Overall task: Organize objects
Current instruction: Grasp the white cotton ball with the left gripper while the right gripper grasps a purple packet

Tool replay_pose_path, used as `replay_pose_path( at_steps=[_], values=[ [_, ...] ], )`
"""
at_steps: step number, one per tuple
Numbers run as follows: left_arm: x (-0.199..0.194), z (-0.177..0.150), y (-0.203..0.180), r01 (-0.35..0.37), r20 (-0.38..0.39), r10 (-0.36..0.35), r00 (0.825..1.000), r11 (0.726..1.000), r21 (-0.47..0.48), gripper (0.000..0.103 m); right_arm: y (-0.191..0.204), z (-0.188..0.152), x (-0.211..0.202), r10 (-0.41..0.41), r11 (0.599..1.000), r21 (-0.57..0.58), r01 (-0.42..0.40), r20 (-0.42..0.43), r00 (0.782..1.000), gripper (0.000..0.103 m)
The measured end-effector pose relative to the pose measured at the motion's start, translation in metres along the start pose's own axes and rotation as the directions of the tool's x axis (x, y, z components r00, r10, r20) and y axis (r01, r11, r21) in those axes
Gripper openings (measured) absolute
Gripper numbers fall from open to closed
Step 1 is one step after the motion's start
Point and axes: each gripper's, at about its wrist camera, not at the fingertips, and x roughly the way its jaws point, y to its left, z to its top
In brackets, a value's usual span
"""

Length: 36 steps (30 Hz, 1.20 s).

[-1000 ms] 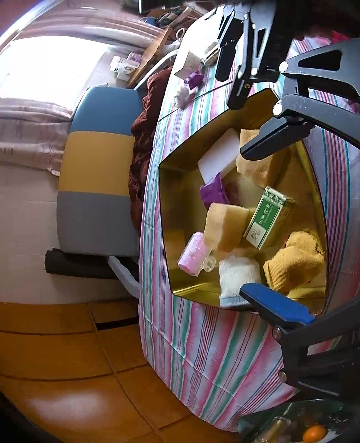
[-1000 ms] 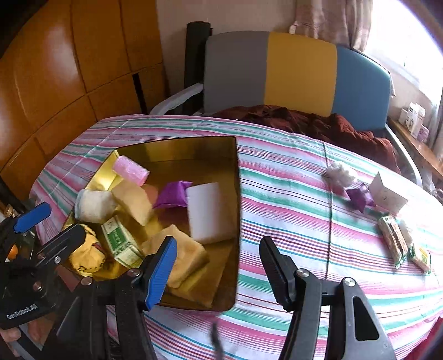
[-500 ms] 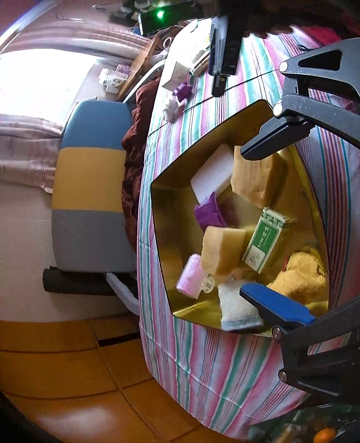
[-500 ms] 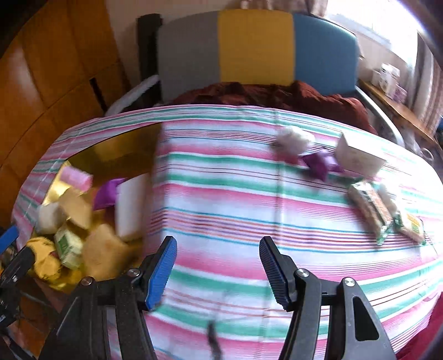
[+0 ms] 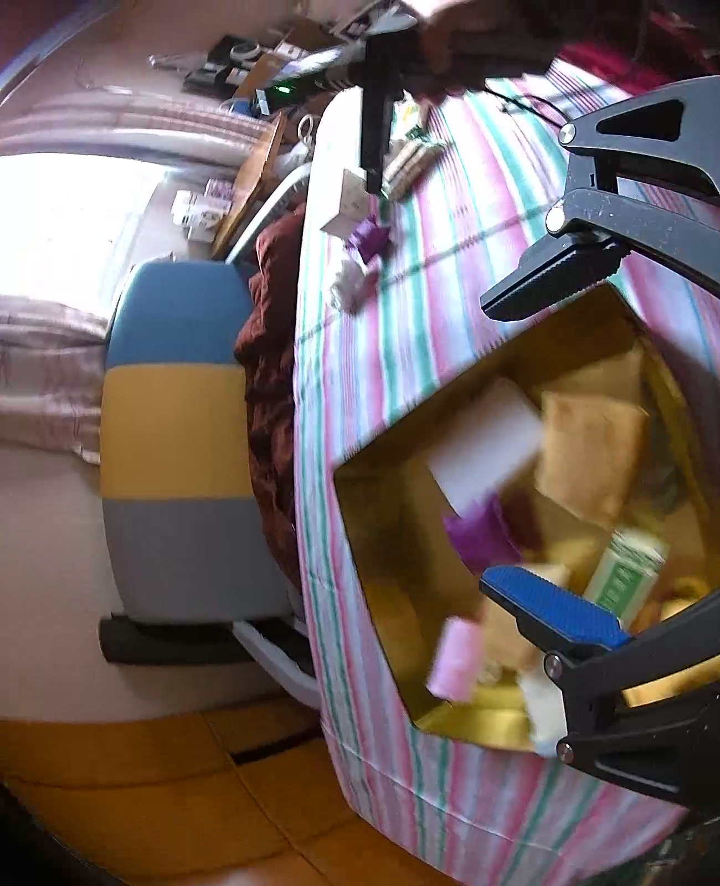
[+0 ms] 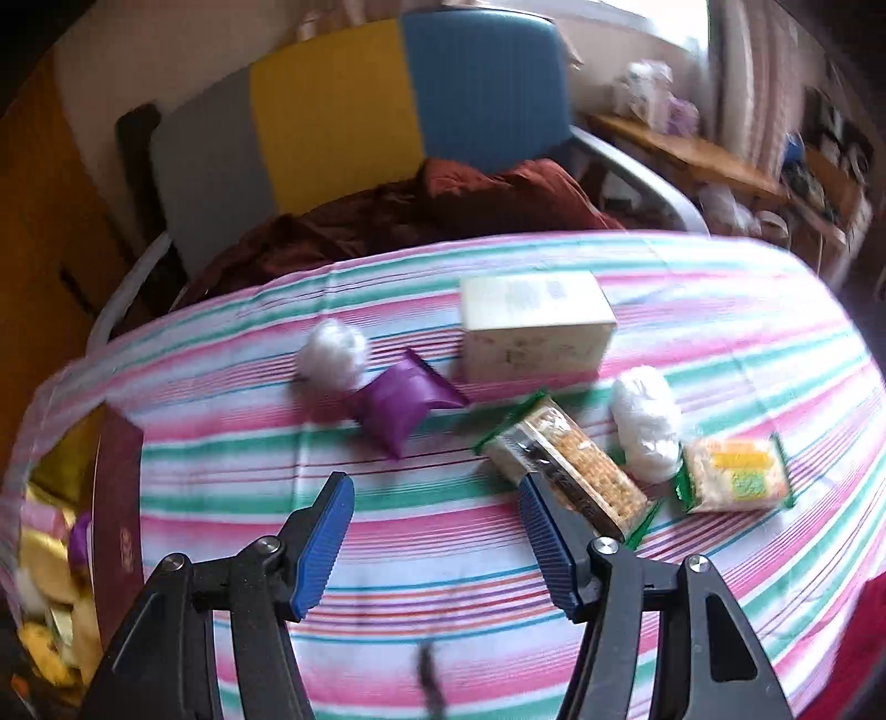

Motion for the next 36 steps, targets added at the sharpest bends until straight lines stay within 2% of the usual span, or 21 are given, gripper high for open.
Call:
replay_pose_path(
  at_steps=[2, 10, 13, 17, 21, 26, 31, 32, 33, 34, 35, 36],
  values=[
    [0.013, 0.013, -0.011, 0.02, -0.013, -0.02, 1.0, 1.0, 0.018, 0.091, -0.011, 0.0, 0.009, -0.013, 0.999, 0.045, 0.015, -0.057, 0.998, 0.063],
    [0.082, 0.064, -0.069, 0.118, -0.08, -0.112, 0.991, 0.99, 0.079, 0.09, -0.037, 0.006, 0.006, 0.05, 0.985, 0.17, -0.039, -0.061, 0.997, 0.063],
    [0.111, 0.081, -0.093, 0.141, -0.105, -0.128, 0.986, 0.983, 0.12, 0.09, -0.038, 0.007, 0.004, 0.061, 0.982, 0.182, -0.049, -0.066, 0.996, 0.063],
    [0.152, 0.102, -0.125, 0.206, -0.141, -0.184, 0.973, 0.965, 0.161, 0.091, -0.036, 0.007, 0.004, 0.071, 0.982, 0.178, -0.055, -0.083, 0.994, 0.063],
    [0.185, 0.116, -0.145, 0.249, -0.167, -0.221, 0.961, 0.954, 0.17, 0.091, -0.034, 0.006, 0.005, 0.088, 0.982, 0.175, -0.071, -0.091, 0.992, 0.063],
    [0.228, 0.127, -0.161, 0.251, -0.201, -0.213, 0.956, 0.949, 0.19, 0.092, -0.034, 0.006, 0.003, 0.107, 0.98, 0.177, -0.09, -0.088, 0.99, 0.063],
    [0.264, 0.131, -0.166, 0.27, -0.248, -0.224, 0.942, 0.948, 0.168, 0.092, -0.034, 0.005, 0.007, 0.111, 0.98, 0.178, -0.092, -0.101, 0.989, 0.063],
    [0.272, 0.132, -0.167, 0.27, -0.254, -0.222, 0.941, 0.948, 0.171, 0.092, -0.033, 0.005, 0.008, 0.111, 0.98, 0.178, -0.091, -0.103, 0.989, 0.063],
    [0.277, 0.131, -0.168, 0.276, -0.266, -0.226, 0.937, 0.946, 0.171, 0.085, -0.033, 0.005, 0.009, 0.11, 0.98, 0.177, -0.09, -0.106, 0.988, 0.063],
    [0.284, 0.13, -0.168, 0.288, -0.29, -0.232, 0.929, 0.942, 0.171, 0.065, -0.033, 0.004, 0.009, 0.109, 0.981, 0.175, -0.089, -0.108, 0.988, 0.063],
    [0.292, 0.127, -0.168, 0.295, -0.323, -0.229, 0.918, 0.94, 0.172, 0.066, -0.033, 0.004, 0.01, 0.107, 0.981, 0.174, -0.087, -0.108, 0.988, 0.063],
    [0.291, 0.126, -0.166, 0.297, -0.313, -0.236, 0.92, 0.941, 0.163, 0.065, -0.033, 0.004, 0.01, 0.105, 0.981, 0.174, -0.085, -0.108, 0.989, 0.063]
  ],
)
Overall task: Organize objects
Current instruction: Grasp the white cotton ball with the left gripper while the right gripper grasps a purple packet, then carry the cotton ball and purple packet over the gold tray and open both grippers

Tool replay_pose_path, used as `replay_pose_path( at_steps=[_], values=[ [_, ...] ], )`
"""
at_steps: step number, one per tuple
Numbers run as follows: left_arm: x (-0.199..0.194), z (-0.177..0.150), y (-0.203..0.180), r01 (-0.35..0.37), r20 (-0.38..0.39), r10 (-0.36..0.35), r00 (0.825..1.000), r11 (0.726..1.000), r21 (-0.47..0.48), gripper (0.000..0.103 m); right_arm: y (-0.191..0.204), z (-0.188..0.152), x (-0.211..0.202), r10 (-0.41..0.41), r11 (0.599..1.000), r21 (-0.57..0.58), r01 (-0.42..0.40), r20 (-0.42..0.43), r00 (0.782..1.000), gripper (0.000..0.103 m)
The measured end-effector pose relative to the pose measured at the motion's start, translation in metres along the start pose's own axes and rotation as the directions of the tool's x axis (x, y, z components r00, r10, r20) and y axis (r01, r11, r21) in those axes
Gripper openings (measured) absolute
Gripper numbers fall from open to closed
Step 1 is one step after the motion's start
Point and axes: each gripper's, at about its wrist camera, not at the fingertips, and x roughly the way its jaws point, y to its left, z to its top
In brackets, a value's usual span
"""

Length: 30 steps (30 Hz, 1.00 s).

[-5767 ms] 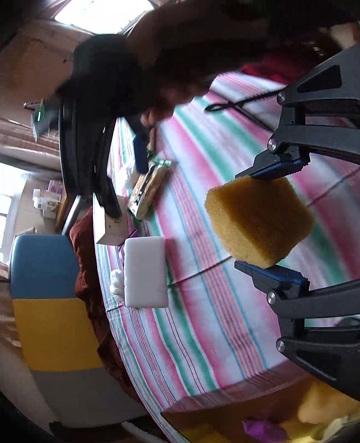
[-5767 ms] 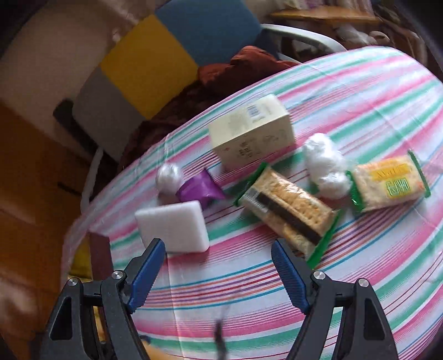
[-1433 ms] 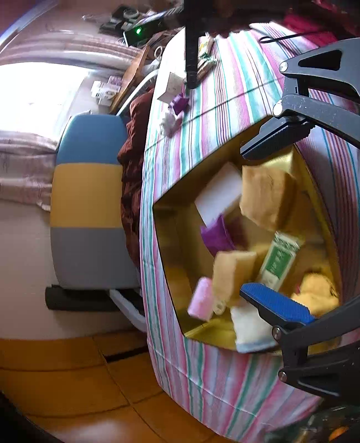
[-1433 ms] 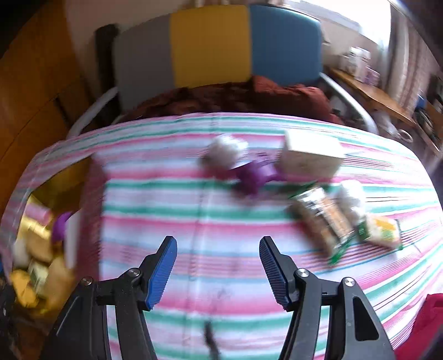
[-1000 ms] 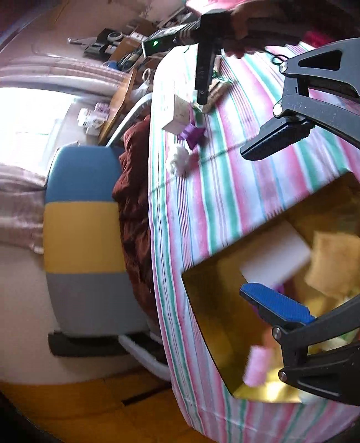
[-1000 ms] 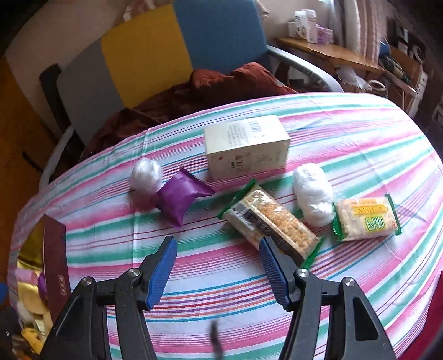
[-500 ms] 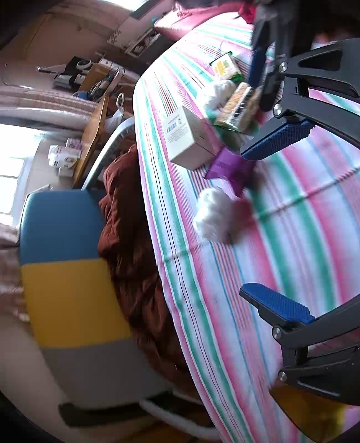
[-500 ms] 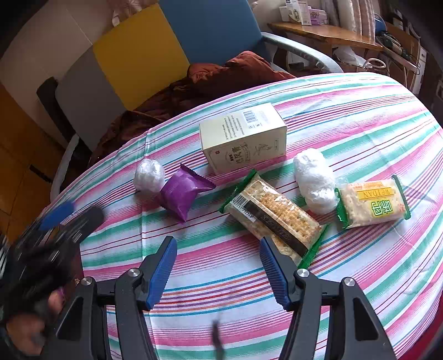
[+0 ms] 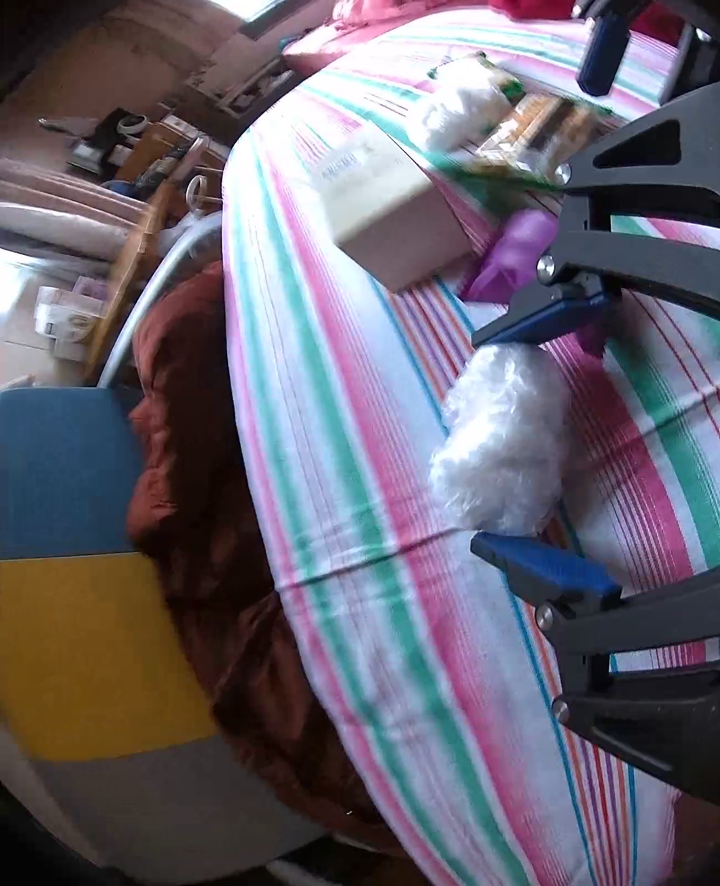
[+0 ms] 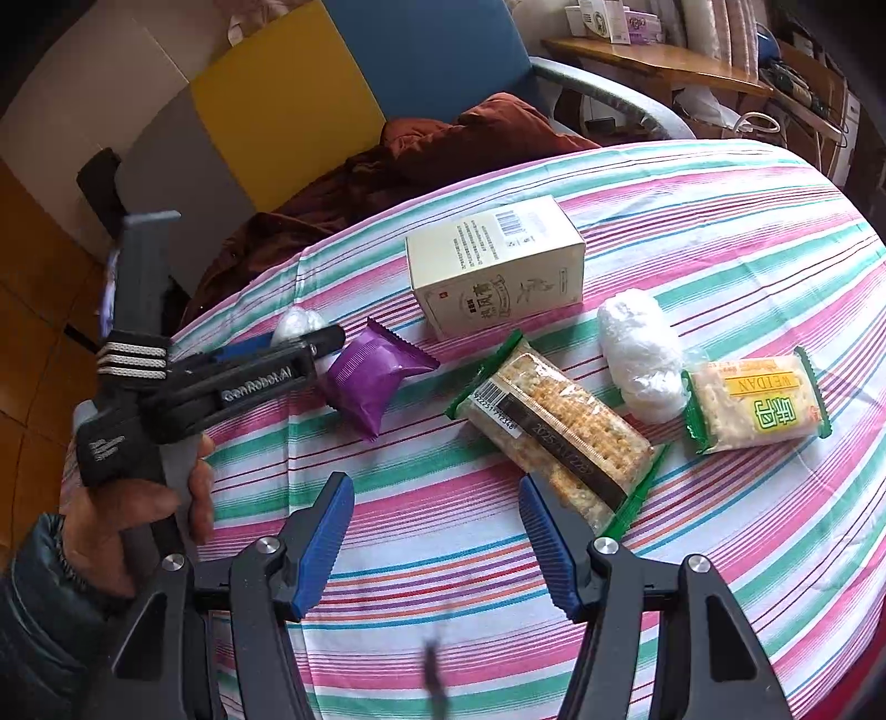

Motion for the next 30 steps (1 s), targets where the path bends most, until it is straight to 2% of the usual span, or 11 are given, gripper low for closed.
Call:
replay_pose_path(
  at_steps=[6, 10, 13, 18, 23, 29, 30],
  values=[
    [-0.037, -0.021, 0.019, 0.011, 0.04, -0.007, 0.999, 0.994, -0.105, 0.063, 0.006, -0.002, 0.0, -0.005, 1.0, -0.03, 0.005, 0.015, 1.0, 0.063],
    [-0.076, -0.042, 0.024, -0.004, 0.081, 0.013, 0.997, 0.993, -0.121, 0.064, 0.011, -0.004, 0.003, -0.018, 0.999, -0.049, 0.019, 0.019, 1.0, 0.063],
    [-0.112, -0.061, 0.03, -0.012, 0.126, 0.032, 0.991, 0.988, -0.154, 0.064, 0.015, -0.004, 0.001, -0.009, 0.998, -0.054, 0.01, 0.031, 0.999, 0.063],
    [-0.167, -0.1, 0.039, -0.032, 0.206, 0.075, 0.976, 0.978, -0.205, 0.064, 0.03, 0.006, 0.014, 0.029, 0.998, -0.05, -0.029, 0.003, 1.0, 0.063],
    [-0.207, -0.135, 0.049, -0.021, 0.246, 0.08, 0.966, 0.972, -0.235, 0.064, 0.037, 0.032, 0.033, 0.062, 0.997, 0.044, -0.061, -0.012, 0.998, 0.063],
    [-0.239, -0.174, 0.061, -0.026, 0.265, 0.096, 0.96, 0.966, -0.256, 0.065, 0.045, 0.057, 0.078, -0.036, 0.994, 0.101, 0.044, -0.079, 0.996, 0.063],
    [-0.243, -0.182, 0.064, -0.027, 0.262, 0.099, 0.96, 0.964, -0.263, 0.065, 0.045, 0.058, 0.086, -0.063, 0.992, 0.101, 0.072, -0.092, 0.994, 0.056]
  ],
)
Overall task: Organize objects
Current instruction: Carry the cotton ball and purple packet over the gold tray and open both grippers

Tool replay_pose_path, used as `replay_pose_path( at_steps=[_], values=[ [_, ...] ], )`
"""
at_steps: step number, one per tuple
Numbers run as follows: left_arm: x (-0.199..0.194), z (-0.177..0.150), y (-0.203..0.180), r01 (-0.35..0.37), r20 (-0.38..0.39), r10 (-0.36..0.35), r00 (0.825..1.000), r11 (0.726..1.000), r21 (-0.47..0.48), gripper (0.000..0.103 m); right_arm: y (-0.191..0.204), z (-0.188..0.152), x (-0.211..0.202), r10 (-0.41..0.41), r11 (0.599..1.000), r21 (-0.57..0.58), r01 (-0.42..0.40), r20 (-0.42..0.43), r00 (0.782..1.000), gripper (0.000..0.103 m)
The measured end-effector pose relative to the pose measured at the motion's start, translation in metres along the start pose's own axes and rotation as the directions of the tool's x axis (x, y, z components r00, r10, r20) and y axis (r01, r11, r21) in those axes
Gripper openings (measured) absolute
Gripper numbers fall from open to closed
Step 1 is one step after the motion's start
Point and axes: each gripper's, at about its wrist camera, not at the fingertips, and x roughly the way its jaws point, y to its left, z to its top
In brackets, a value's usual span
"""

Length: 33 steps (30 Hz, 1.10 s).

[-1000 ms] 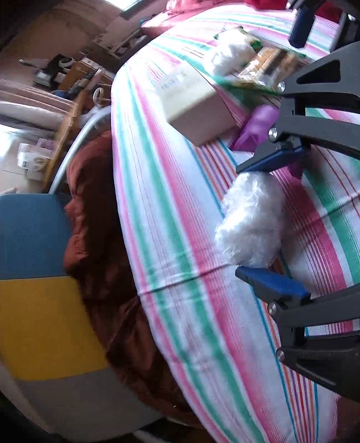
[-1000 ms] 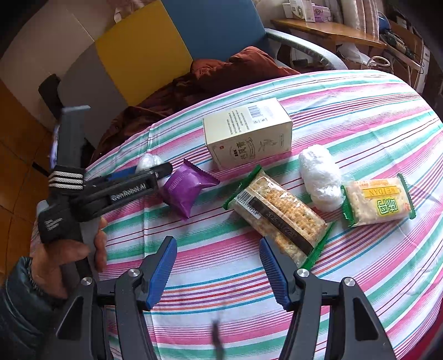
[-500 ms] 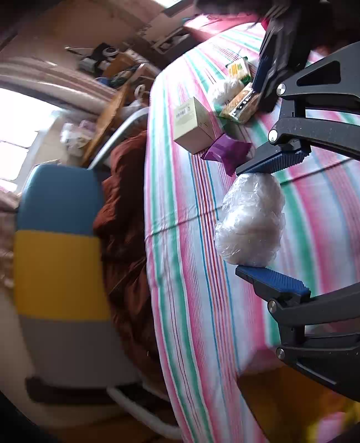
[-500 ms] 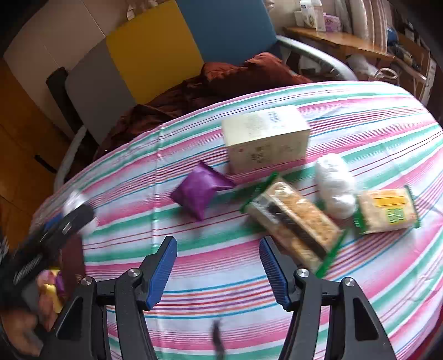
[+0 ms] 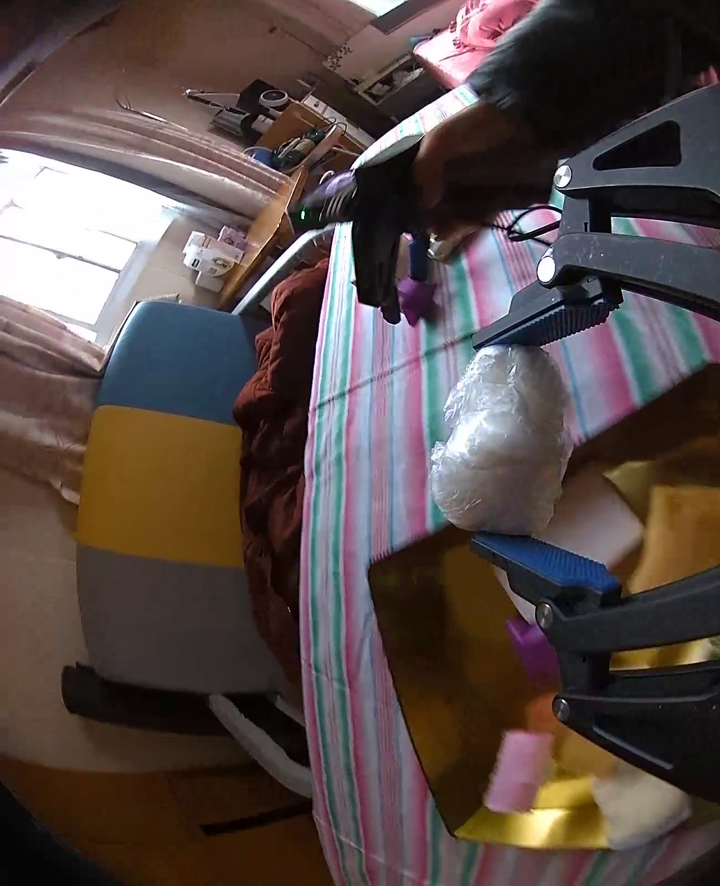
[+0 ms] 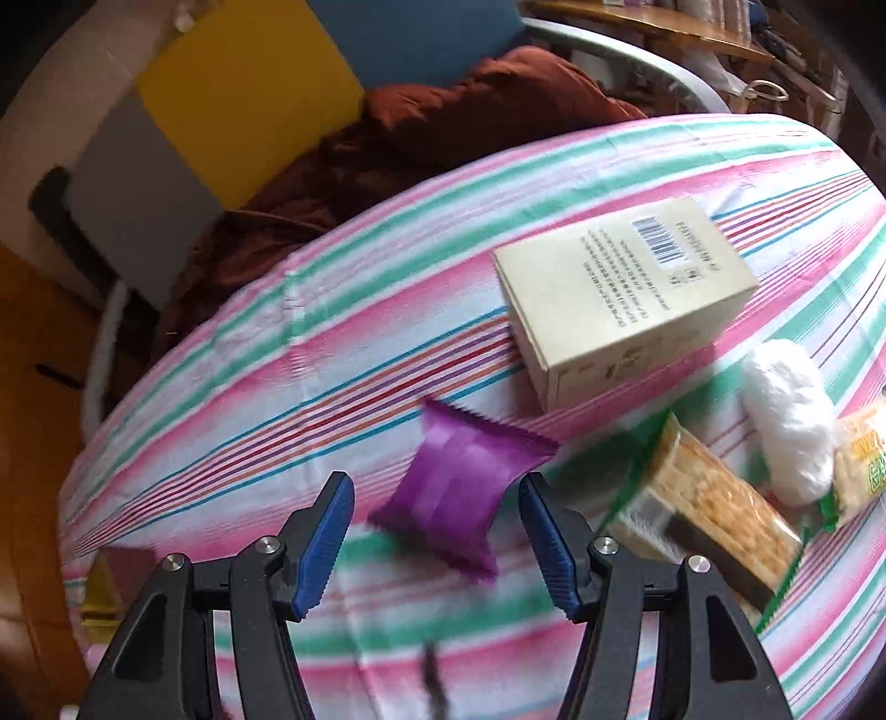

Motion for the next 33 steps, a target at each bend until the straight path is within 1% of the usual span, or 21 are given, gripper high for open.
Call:
replay_pose_path(
  at_steps=[1, 3, 6, 9, 12, 13, 15, 17, 19, 21, 24, 26, 28, 31, 33],
  values=[
    [-0.004, -0.005, 0.005, -0.001, -0.003, 0.001, 1.0, 1.0, -0.011, 0.065, 0.001, 0.0, 0.006, -0.02, 1.0, -0.009, 0.02, -0.009, 1.0, 0.047],
    [-0.012, -0.012, 0.015, -0.008, -0.002, 0.008, 1.0, 0.999, -0.041, 0.065, 0.005, -0.001, 0.005, -0.062, 0.997, -0.048, 0.063, 0.021, 0.998, 0.034],
    [-0.02, -0.023, 0.029, -0.021, -0.005, 0.021, 1.0, 0.996, -0.081, 0.065, 0.007, -0.011, -0.001, -0.014, 0.996, -0.089, 0.014, -0.002, 1.0, 0.033],
    [-0.025, -0.038, 0.042, -0.045, -0.013, 0.043, 0.999, 0.993, -0.113, 0.065, 0.013, -0.035, -0.011, -0.008, 0.983, -0.184, 0.006, -0.011, 1.0, 0.033],
    [-0.029, -0.051, 0.05, -0.064, -0.025, 0.061, 0.998, 0.988, -0.141, 0.065, 0.018, -0.065, -0.015, 0.01, 0.967, -0.254, -0.022, -0.047, 0.999, 0.034],
    [-0.03, -0.054, 0.051, -0.071, -0.026, 0.068, 0.997, 0.987, -0.144, 0.065, 0.021, -0.078, -0.018, 0.014, 0.958, -0.285, -0.027, -0.049, 0.999, 0.034],
    [-0.036, -0.062, 0.055, -0.09, -0.028, 0.086, 0.996, 0.985, -0.149, 0.065, 0.024, -0.091, -0.023, 0.016, 0.943, -0.33, -0.031, -0.047, 0.999, 0.033],
    [-0.041, -0.069, 0.059, -0.096, -0.034, 0.092, 0.995, 0.982, -0.165, 0.065, 0.028, -0.106, -0.029, 0.038, 0.932, -0.359, -0.057, -0.06, 0.998, 0.033],
    [-0.047, -0.078, 0.065, -0.11, -0.04, 0.104, 0.994, 0.978, -0.177, 0.065, 0.034, -0.119, -0.04, 0.054, 0.92, -0.386, -0.07, -0.052, 0.997, 0.033],
    [-0.054, -0.087, 0.071, -0.126, -0.043, 0.12, 0.992, 0.974, -0.191, 0.065, 0.042, -0.127, -0.05, 0.091, 0.91, -0.402, -0.102, -0.049, 0.995, 0.033],
    [-0.063, -0.099, 0.081, -0.142, -0.043, 0.136, 0.99, 0.966, -0.215, 0.065, 0.063, -0.141, -0.071, 0.152, 0.88, -0.451, -0.147, -0.026, 0.988, 0.033],
    [-0.069, -0.105, 0.088, -0.146, -0.039, 0.141, 0.989, 0.961, -0.234, 0.065, 0.084, -0.151, -0.084, 0.204, 0.85, -0.491, -0.191, -0.027, 0.979, 0.033],
    [-0.074, -0.109, 0.092, -0.15, -0.033, 0.146, 0.989, 0.959, -0.242, 0.065, 0.105, -0.161, -0.091, 0.238, 0.815, -0.536, -0.22, -0.036, 0.971, 0.033],
    [-0.081, -0.111, 0.096, -0.141, -0.013, 0.142, 0.99, 0.958, -0.249, 0.065, 0.138, -0.176, -0.093, 0.264, 0.775, -0.581, -0.249, -0.061, 0.963, 0.033],
    [-0.082, -0.111, 0.094, -0.14, -0.001, 0.143, 0.99, 0.963, -0.232, 0.065, 0.155, -0.18, -0.09, 0.265, 0.757, -0.603, -0.251, -0.067, 0.962, 0.033]
  ],
)
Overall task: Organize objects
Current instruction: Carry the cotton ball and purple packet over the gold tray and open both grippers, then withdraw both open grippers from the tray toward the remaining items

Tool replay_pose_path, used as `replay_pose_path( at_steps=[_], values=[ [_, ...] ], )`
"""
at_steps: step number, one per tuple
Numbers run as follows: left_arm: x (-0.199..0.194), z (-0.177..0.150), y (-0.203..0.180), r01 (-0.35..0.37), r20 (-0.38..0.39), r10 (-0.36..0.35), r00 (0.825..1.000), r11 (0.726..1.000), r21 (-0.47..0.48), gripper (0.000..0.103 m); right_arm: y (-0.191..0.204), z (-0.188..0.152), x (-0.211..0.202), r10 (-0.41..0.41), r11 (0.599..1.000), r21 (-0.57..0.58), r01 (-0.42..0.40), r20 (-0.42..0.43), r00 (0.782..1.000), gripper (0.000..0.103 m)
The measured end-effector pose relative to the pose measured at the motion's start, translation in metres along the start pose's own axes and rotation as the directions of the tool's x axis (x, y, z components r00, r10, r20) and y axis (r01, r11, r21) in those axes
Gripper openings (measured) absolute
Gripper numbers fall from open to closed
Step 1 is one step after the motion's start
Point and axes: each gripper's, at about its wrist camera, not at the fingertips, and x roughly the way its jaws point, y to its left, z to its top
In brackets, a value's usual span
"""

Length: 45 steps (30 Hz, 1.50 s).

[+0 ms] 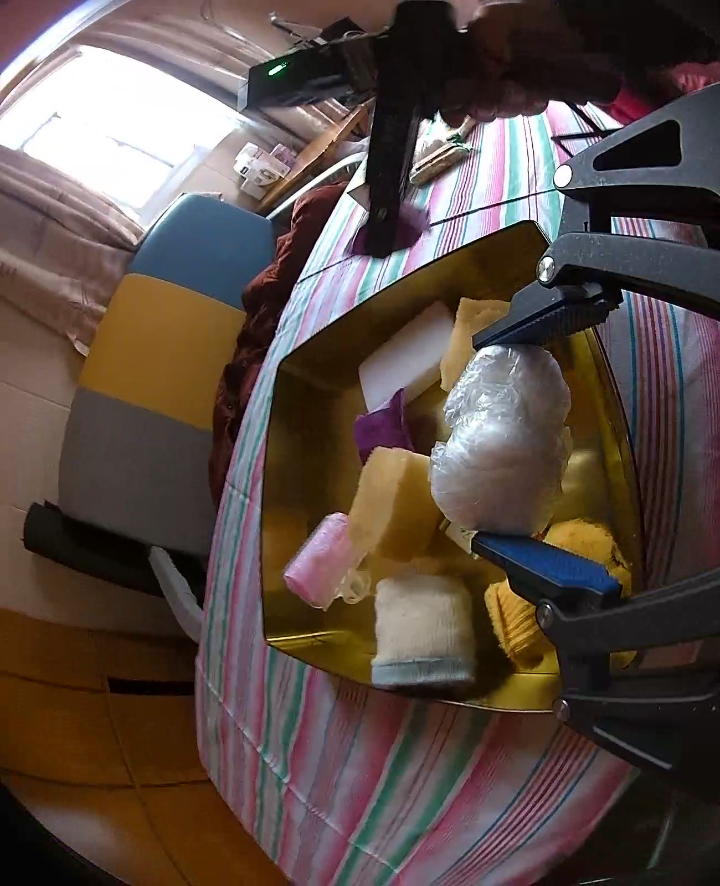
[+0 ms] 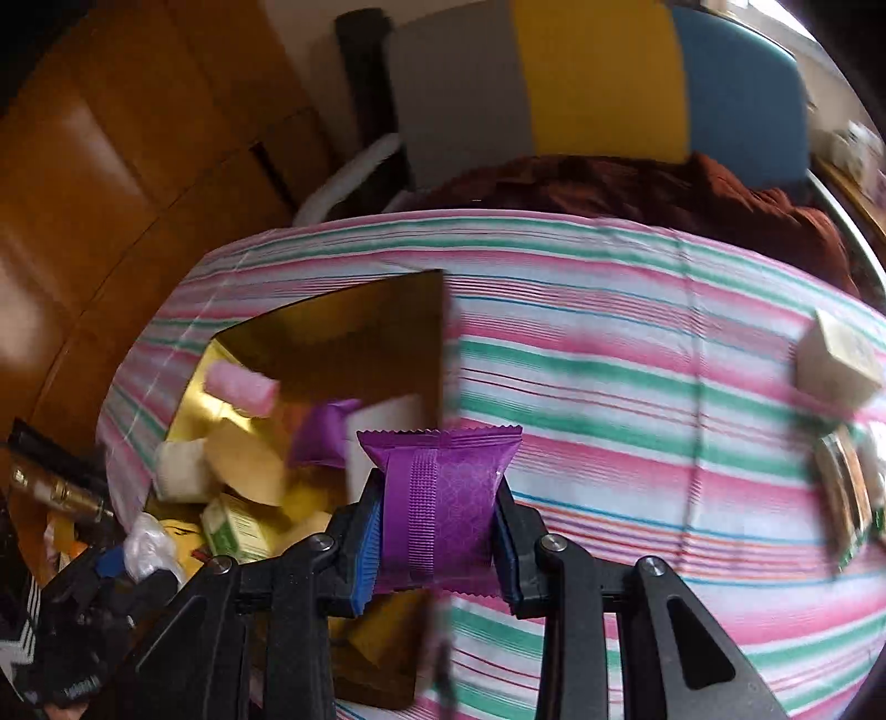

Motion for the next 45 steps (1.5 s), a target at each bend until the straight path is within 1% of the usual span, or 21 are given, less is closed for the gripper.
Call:
replay_pose_path(
  at_steps=[4, 6, 8, 9, 10, 13, 16, 20, 26, 32, 37, 38, 40, 45],
  values=[
    [0.003, 0.006, -0.008, 0.02, 0.014, -0.021, 1.0, 0.999, 0.037, 0.065, 0.03, 0.019, 0.013, 0.008, 0.999, -0.048, -0.009, -0.014, 1.0, 0.033],
    [0.009, 0.013, -0.01, 0.017, 0.025, -0.018, 1.0, 0.999, 0.042, 0.066, 0.038, 0.03, 0.019, 0.004, 0.998, -0.06, -0.006, -0.017, 1.0, 0.034],
    [0.02, 0.02, -0.012, -0.009, 0.025, 0.008, 1.0, 0.999, 0.049, 0.067, 0.044, 0.043, 0.03, 0.016, 0.997, -0.075, -0.018, -0.025, 1.0, 0.036],
    [0.024, 0.022, -0.012, -0.021, 0.021, 0.02, 1.0, 0.999, 0.044, 0.067, 0.047, 0.048, 0.033, 0.012, 0.997, -0.076, -0.014, -0.028, 1.0, 0.041],
    [0.028, 0.024, -0.012, -0.019, 0.019, 0.019, 1.0, 0.999, 0.04, 0.068, 0.048, 0.053, 0.035, -0.003, 0.998, -0.071, 0.001, -0.025, 1.0, 0.044],
    [0.037, 0.028, -0.011, -0.026, 0.015, 0.026, 1.0, 0.999, 0.031, 0.073, 0.046, 0.056, 0.034, -0.007, 0.999, -0.049, 0.006, -0.013, 1.0, 0.048],
    [0.038, 0.026, -0.009, -0.03, 0.017, 0.029, 0.999, 0.999, 0.019, 0.075, 0.043, 0.048, 0.032, -0.018, 0.999, -0.048, 0.018, -0.014, 1.0, 0.048],
    [0.039, 0.019, -0.005, -0.041, 0.003, 0.041, 0.999, 0.999, 0.006, 0.075, 0.04, 0.034, 0.033, -0.026, 0.999, -0.038, 0.024, -0.029, 0.999, 0.048],
    [0.031, 0.009, -0.003, -0.07, 0.001, 0.07, 0.998, 0.998, 0.007, 0.076, 0.041, 0.013, 0.028, -0.032, 0.999, -0.03, 0.031, -0.028, 0.999, 0.049],
    [0.014, 0.005, 0.0, -0.111, 0.037, 0.111, 0.993, 0.994, 0.01, 0.077, 0.047, -0.007, 0.019, -0.07, 0.996, -0.048, 0.07, -0.001, 0.998, 0.049],
    [-0.003, 0.004, -0.001, -0.155, 0.082, 0.153, 0.985, 0.988, 0.024, 0.081, 0.056, -0.026, 0.011, -0.11, 0.991, -0.075, 0.112, 0.033, 0.993, 0.05],
    [-0.006, 0.003, -0.001, -0.163, 0.089, 0.16, 0.983, 0.986, 0.027, 0.082, 0.057, -0.03, 0.009, -0.115, 0.99, -0.08, 0.118, 0.041, 0.993, 0.05],
    [-0.011, 0.002, -0.001, -0.175, 0.102, 0.171, 0.98, 0.984, 0.031, 0.082, 0.059, -0.037, 0.006, -0.124, 0.988, -0.09, 0.129, 0.054, 0.991, 0.059],
    [-0.02, -0.002, -0.002, -0.197, 0.122, 0.192, 0.974, 0.98, 0.032, 0.084, 0.065, -0.05, -0.002, -0.139, 0.982, -0.116, 0.149, 0.089, 0.986, 0.059]
  ],
)
